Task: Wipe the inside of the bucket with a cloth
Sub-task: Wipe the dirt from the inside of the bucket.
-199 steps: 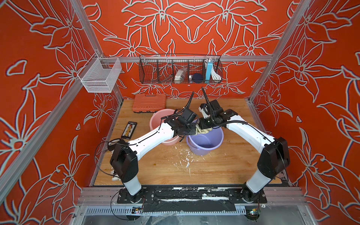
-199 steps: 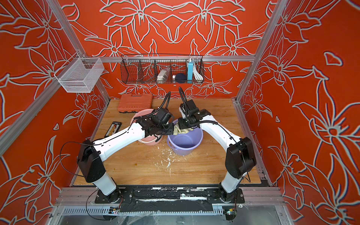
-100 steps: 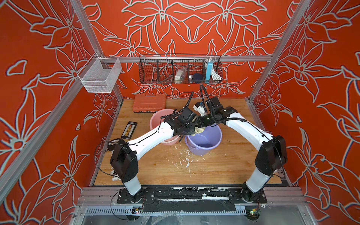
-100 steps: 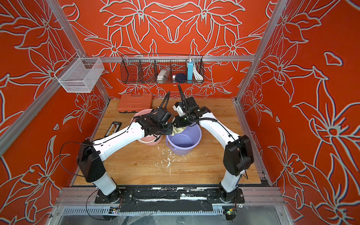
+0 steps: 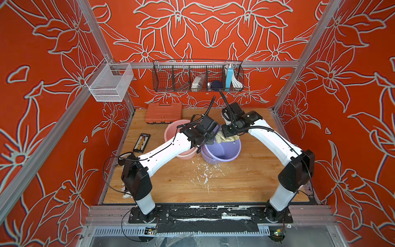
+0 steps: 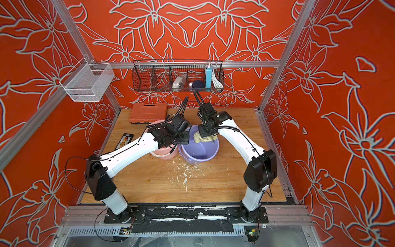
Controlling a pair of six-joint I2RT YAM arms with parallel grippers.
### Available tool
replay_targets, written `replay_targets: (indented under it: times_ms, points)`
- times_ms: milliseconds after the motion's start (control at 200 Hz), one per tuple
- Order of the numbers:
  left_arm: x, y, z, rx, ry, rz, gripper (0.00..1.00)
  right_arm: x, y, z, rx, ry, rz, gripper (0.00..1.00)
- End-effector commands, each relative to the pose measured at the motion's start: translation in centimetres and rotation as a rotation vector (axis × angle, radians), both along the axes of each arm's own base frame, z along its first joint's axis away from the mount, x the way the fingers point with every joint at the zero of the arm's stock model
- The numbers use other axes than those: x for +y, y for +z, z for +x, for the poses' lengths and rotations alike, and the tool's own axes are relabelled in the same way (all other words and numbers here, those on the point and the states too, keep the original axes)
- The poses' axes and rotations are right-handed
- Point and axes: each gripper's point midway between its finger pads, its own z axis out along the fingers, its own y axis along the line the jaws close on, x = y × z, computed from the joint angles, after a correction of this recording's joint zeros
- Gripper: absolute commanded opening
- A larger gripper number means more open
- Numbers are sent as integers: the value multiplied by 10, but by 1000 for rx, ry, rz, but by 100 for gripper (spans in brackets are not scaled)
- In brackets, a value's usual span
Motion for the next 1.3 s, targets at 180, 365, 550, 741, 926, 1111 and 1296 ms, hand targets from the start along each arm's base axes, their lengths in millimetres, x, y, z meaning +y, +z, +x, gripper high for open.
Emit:
replay_targets:
  times_ms: [180, 365, 550, 741, 926, 1111, 1296]
  points:
    - [-12, 29, 16, -127, 4, -62, 0, -60, -44, -38, 121, -83, -257, 0]
    - [-13, 34, 24, -160, 29, -65, 0, -68, -54, -71, 212, -78, -240, 0]
    - [-13, 33, 26, -174, 48, -68, 0, -51, -54, -100, 291, -42, -91, 0]
    - [-13, 35, 25, -178, 46, -76, 0, -4, -45, -128, 359, 99, 201, 0]
    - [-18, 32, 25, -166, 43, -91, 0, 35, -20, -151, 392, 226, 480, 0]
    - [-24, 30, 22, -160, 24, -86, 0, -15, -43, -137, 341, 84, 177, 0]
    - [-19, 35, 16, -177, 9, -41, 0, -85, -47, -112, 235, -88, -207, 0]
